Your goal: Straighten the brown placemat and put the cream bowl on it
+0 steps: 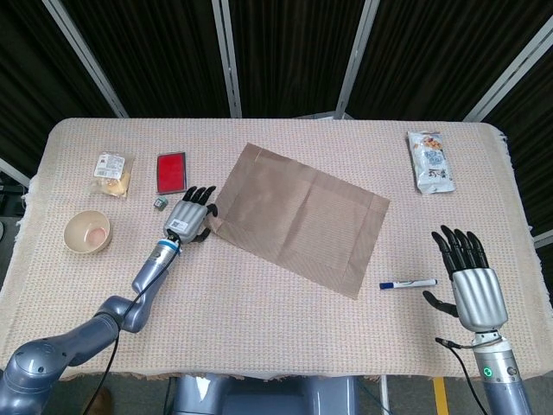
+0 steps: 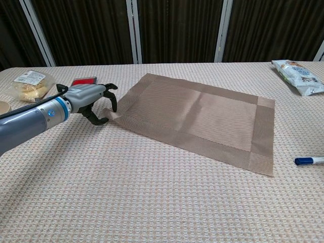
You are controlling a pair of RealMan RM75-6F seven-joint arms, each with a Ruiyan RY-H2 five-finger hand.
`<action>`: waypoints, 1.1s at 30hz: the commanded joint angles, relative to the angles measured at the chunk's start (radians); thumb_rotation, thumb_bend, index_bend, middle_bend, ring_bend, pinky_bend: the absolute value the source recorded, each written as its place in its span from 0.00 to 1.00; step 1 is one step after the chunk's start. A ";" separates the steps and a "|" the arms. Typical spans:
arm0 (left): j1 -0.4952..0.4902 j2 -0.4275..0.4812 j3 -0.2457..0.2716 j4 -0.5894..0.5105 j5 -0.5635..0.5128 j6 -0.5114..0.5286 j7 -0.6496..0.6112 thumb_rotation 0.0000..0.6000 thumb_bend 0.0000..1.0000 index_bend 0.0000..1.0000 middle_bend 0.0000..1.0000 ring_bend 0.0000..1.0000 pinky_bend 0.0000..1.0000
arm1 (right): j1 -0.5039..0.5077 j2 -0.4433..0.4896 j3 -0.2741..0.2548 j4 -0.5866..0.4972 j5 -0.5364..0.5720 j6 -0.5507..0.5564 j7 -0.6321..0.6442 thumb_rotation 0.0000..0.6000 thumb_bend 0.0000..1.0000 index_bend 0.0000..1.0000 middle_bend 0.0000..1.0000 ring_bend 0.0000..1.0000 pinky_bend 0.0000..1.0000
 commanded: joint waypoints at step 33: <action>0.143 0.228 0.091 -0.475 0.051 0.173 0.084 1.00 0.45 0.67 0.00 0.00 0.00 | -0.021 0.021 0.006 -0.029 -0.059 0.043 0.072 1.00 0.00 0.00 0.00 0.00 0.00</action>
